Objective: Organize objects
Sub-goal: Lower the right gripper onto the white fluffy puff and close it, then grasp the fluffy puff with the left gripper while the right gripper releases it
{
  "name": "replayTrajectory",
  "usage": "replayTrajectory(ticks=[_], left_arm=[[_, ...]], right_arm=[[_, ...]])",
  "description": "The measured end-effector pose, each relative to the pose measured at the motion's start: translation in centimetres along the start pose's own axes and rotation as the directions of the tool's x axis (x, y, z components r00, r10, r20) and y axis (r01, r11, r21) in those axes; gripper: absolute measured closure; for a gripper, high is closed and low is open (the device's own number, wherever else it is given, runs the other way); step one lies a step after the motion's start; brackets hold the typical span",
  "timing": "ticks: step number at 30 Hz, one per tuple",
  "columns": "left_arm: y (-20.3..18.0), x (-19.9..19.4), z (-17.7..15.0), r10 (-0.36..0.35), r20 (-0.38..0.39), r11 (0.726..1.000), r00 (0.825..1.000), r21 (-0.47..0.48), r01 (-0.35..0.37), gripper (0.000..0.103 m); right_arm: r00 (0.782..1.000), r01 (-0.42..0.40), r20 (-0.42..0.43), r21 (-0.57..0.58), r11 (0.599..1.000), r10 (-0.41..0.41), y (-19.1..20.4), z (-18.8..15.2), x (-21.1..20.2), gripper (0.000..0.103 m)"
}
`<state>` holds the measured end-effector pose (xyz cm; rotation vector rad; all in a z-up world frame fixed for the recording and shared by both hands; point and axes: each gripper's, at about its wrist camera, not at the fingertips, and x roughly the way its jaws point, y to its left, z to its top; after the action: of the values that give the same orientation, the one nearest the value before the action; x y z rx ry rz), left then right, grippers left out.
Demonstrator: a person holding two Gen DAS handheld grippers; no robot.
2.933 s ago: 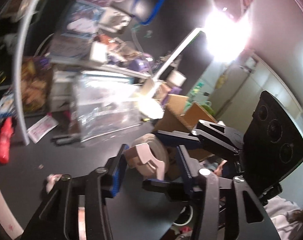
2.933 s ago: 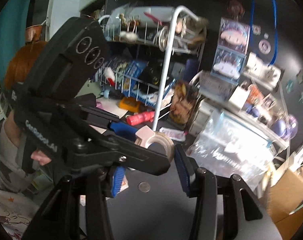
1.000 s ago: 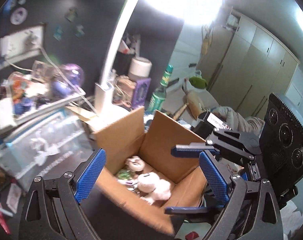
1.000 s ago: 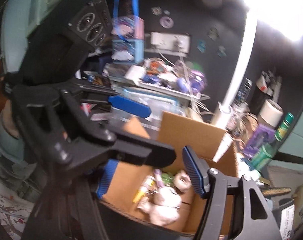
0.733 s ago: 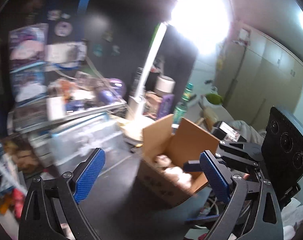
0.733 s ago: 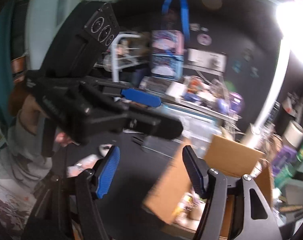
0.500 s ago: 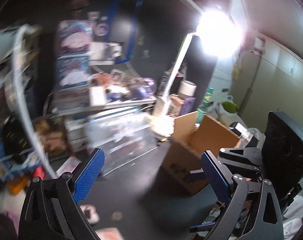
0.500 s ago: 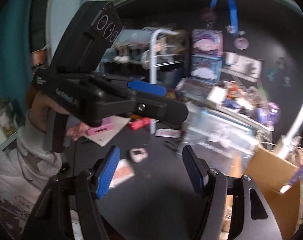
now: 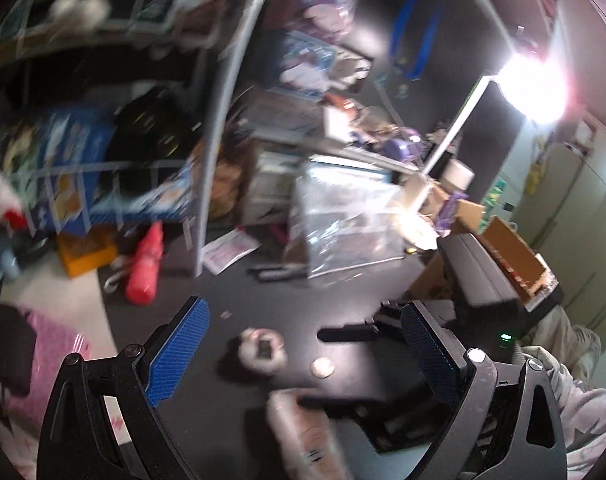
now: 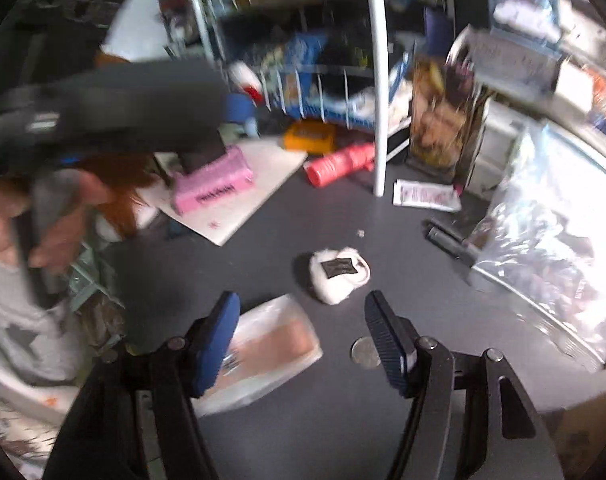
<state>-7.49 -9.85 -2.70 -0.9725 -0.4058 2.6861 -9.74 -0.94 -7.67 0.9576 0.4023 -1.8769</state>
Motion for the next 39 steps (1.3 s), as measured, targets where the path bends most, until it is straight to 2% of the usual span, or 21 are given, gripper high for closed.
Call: replayTrajectory(ticks=[5, 8, 13, 19, 20, 26, 30, 31, 34, 36, 39], left_arm=[[2.0, 0.5, -1.3, 0.024, -0.022, 0.998, 0.999, -0.051, -0.025, 0.006], [2.7, 0.7, -1.6, 0.028, -0.029, 0.997, 0.999, -0.067, -0.03, 0.006], [3.3, 0.7, -1.6, 0.028, -0.032, 0.996, 0.999, -0.081, -0.031, 0.006], [3.6, 1.3, -1.9, 0.034, -0.051, 0.996, 0.998, -0.085, -0.038, 0.006], [3.6, 1.4, -2.0, 0.034, -0.056, 0.995, 0.998, -0.088, -0.039, 0.006], [3.5, 2.4, -2.2, 0.015, -0.08, 0.995, 0.997, -0.097, -0.022, 0.007], [2.6, 3.0, -2.0, -0.047, -0.091, 0.994, 0.995, -0.1, 0.038, 0.008], [2.2, 3.2, -1.8, -0.066, -0.091, 0.994, 0.994, -0.096, 0.057, 0.01], [1.0, 3.3, -1.3, -0.126, -0.089, 0.989, 0.988, -0.091, 0.118, 0.029], [0.3, 3.4, -0.9, -0.162, -0.085, 0.984, 0.983, -0.089, 0.155, 0.032], [-1.2, 3.2, 0.0, -0.231, -0.073, 0.971, 0.97, -0.08, 0.225, 0.045]], right_arm=[[0.999, 0.013, -0.046, 0.015, 1.0, -0.012, -1.4, 0.8, 4.2, 0.041], [0.998, 0.029, -0.058, 0.014, 0.999, -0.028, -1.6, 1.2, 5.1, 0.041], [0.995, 0.039, -0.089, 0.003, 0.999, -0.038, -1.6, 0.9, 6.3, 0.055], [0.995, 0.062, -0.073, -0.028, 0.998, -0.064, -1.4, 0.7, 6.3, 0.069], [0.995, 0.059, -0.073, -0.03, 0.998, -0.061, -1.4, 0.7, 6.2, 0.081], [0.996, 0.067, -0.055, -0.03, 0.997, -0.068, -1.5, 0.6, 4.7, 0.08], [0.998, 0.058, -0.003, -0.051, 0.997, -0.058, -0.7, 0.7, 2.1, 0.08], [0.998, 0.062, 0.012, -0.061, 0.996, -0.061, -0.3, 0.8, 1.3, 0.08], [0.996, 0.077, 0.06, -0.097, 0.992, -0.072, 0.9, 1.1, -1.2, 0.08], [0.992, 0.095, 0.093, -0.117, 0.989, -0.085, 1.7, 1.4, -3.0, 0.08], [0.985, 0.13, 0.135, -0.139, 0.982, -0.111, 2.4, 1.7, -5.6, 0.08]])
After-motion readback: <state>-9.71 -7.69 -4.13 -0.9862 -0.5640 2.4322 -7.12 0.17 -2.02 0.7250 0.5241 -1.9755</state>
